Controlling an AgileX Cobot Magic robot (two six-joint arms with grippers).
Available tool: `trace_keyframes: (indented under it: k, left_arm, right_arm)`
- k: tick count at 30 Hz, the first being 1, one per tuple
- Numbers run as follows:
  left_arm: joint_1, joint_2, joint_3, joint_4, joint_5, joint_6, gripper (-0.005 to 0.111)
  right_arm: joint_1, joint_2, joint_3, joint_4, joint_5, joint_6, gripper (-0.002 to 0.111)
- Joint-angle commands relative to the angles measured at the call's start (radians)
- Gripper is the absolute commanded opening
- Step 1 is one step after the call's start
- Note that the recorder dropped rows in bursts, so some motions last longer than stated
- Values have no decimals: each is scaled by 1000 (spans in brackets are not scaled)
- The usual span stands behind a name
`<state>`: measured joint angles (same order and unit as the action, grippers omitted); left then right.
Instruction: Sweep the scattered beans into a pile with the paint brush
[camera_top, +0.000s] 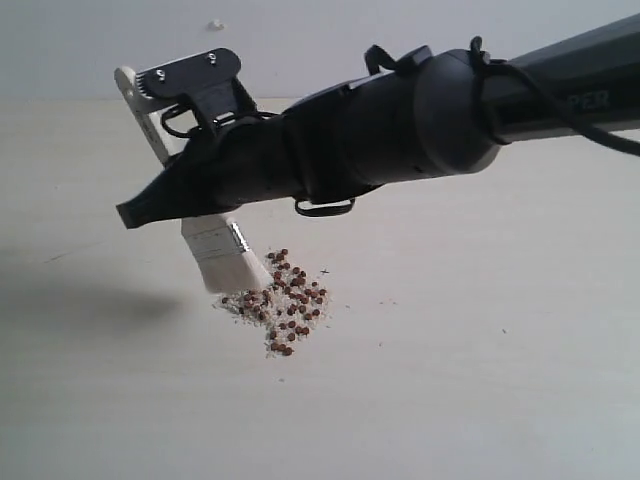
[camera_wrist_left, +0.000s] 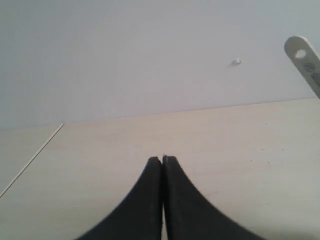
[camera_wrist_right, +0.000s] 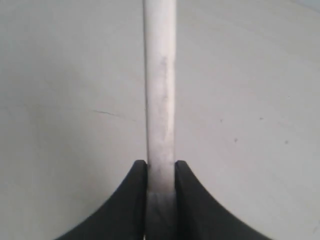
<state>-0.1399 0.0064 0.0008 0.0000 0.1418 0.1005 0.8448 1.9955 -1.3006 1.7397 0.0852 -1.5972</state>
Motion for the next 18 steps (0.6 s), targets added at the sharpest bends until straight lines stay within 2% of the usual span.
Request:
trace_keyframes:
  k: [1,4,5,8,11,15,18]
  left_arm:
    - [1,-6,-1,-7,-1,0,0]
    - [1,-6,-1,-7,-1,0,0]
    - [1,-6,-1,-7,-1,0,0]
    - [1,-6,-1,-7,-1,0,0]
    - [1,-6,-1,-7,-1,0,0]
    - [1,-6,-1,-7,-1,0,0]
    - [1,-6,-1,-7,-1,0,0]
  right_arm:
    - [75,-9,-95,5,-108,48,0]
    - [126,-7,-152,5,-336,92,0]
    - [142,-7,-166,5,-425,152,0]
    - [182,-7,-172,-164,-625,443,0]
    - [228,0,-172,-297,-746,627,0]
    - [285,41,-172,-445,-862,656,0]
    - [314,91,-172,-460,-953,651,0]
